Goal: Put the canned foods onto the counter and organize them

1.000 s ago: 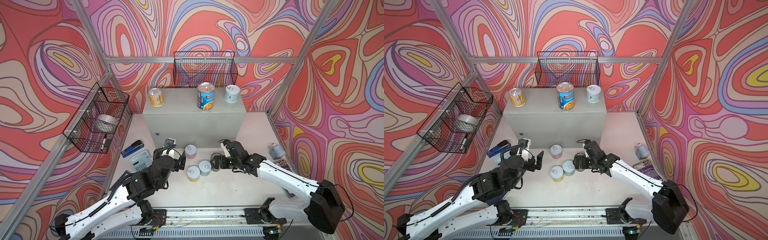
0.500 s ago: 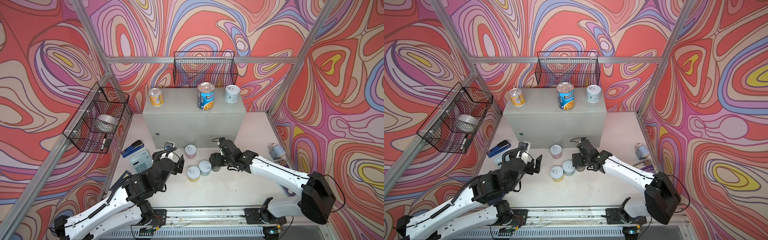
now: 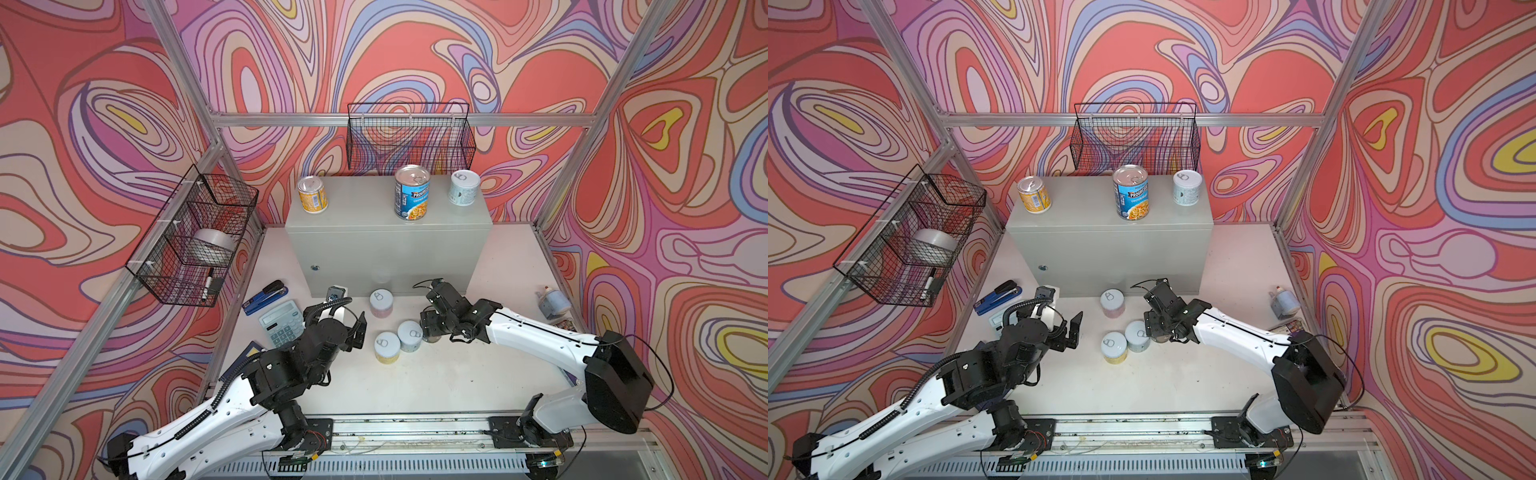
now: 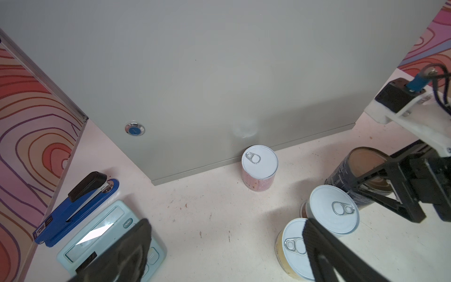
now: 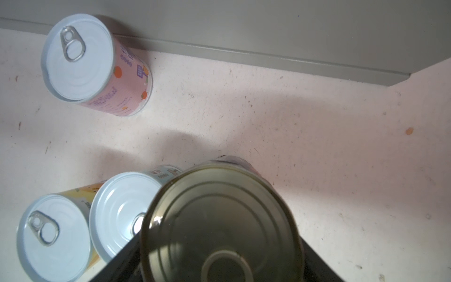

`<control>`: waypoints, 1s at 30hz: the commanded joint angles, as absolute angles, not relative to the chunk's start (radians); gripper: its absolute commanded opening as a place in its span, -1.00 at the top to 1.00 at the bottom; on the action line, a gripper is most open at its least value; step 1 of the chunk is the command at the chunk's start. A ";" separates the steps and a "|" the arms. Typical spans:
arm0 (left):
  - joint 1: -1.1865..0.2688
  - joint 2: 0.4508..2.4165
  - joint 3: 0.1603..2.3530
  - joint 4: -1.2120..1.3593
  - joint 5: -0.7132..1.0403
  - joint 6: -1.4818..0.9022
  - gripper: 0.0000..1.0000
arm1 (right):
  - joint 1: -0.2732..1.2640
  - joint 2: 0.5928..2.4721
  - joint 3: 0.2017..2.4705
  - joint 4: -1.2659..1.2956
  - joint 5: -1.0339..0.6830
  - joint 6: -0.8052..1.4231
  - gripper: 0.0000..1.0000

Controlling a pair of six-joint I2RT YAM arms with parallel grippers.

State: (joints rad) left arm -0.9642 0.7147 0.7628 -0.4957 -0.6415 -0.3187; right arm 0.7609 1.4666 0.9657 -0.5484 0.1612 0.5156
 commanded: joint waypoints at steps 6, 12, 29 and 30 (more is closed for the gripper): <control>-0.967 0.686 0.739 -0.551 -0.674 -0.337 -1.00 | 0.762 1.445 0.977 -0.553 0.185 0.524 -0.31; -0.965 0.681 0.720 -0.530 -0.628 -0.318 -1.00 | 0.761 1.419 0.983 -0.545 0.170 0.534 -0.23; -0.965 0.825 0.702 -0.415 -0.408 -0.265 -1.00 | 0.760 1.298 1.016 -0.588 0.169 0.526 0.07; -0.965 0.831 0.705 -0.421 -0.410 -0.267 -1.00 | 0.761 1.290 1.021 -0.593 0.164 0.523 0.08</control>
State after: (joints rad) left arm -0.9642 0.8200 0.7116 -0.4473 -0.4416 -0.2699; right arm 0.7605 1.3479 0.9661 -0.6281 0.1459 0.5301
